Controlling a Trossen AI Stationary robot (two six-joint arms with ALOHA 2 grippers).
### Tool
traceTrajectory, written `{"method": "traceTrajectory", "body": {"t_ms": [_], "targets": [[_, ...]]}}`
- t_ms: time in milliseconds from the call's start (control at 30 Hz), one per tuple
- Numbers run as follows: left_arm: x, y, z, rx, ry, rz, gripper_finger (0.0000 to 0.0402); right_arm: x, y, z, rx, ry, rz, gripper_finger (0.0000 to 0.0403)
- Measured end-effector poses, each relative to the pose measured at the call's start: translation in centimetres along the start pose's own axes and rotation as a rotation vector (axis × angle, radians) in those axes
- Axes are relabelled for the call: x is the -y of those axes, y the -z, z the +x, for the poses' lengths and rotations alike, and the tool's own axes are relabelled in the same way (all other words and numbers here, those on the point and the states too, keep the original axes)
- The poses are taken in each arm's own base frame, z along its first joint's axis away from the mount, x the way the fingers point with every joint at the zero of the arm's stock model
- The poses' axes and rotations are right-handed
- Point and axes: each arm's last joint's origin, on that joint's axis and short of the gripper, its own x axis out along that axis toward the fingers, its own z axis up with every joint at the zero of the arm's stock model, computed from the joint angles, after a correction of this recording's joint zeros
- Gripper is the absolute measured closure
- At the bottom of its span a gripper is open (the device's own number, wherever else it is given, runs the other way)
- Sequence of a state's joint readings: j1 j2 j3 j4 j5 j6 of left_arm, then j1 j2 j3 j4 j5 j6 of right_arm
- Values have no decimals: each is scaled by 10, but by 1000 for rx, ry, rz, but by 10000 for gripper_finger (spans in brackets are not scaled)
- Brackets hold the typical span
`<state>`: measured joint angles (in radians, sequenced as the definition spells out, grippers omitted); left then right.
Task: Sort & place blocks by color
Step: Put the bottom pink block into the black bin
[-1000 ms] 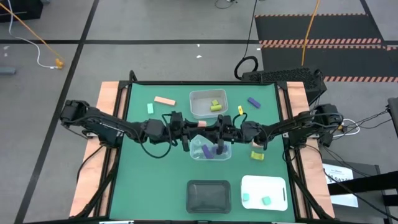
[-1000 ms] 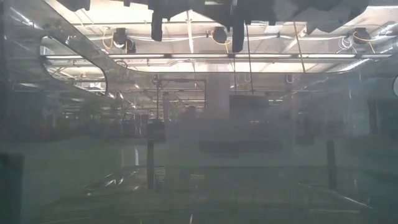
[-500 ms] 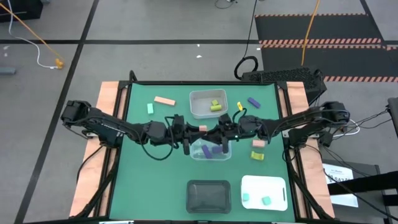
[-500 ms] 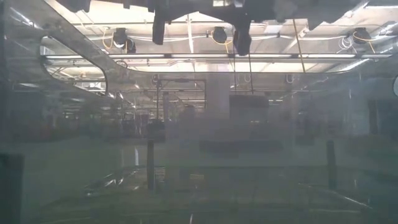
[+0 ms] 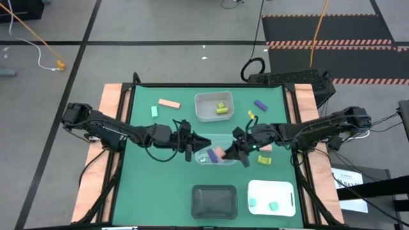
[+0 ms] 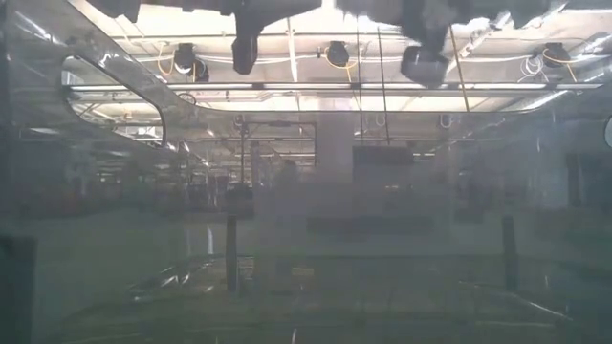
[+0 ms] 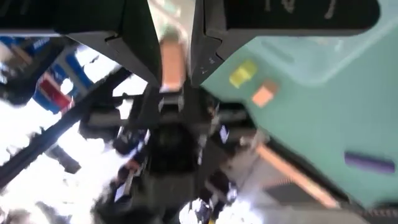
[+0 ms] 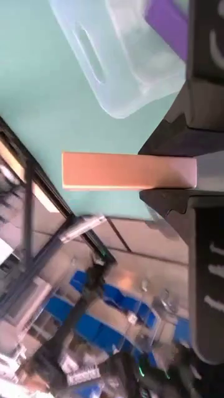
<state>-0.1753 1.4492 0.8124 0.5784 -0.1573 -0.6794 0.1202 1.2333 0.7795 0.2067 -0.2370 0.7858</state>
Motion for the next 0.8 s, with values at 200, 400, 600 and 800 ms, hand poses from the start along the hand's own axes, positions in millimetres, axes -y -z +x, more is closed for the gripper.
{"method": "traceTrajectory", "body": {"t_ms": [200,400,600,800], "targets": [[-5,4,-2,-71,-56,2,319,-16,19,5,-110,-69,72,363],[-12,4,-4,-108,-102,23,319,-40,48,10,-129,-62,119,363],[-12,2,-3,-99,-92,93,319,-60,75,17,-44,-32,177,363],[-10,5,-3,-130,-66,33,319,-76,107,45,0,-109,266,363]]}}
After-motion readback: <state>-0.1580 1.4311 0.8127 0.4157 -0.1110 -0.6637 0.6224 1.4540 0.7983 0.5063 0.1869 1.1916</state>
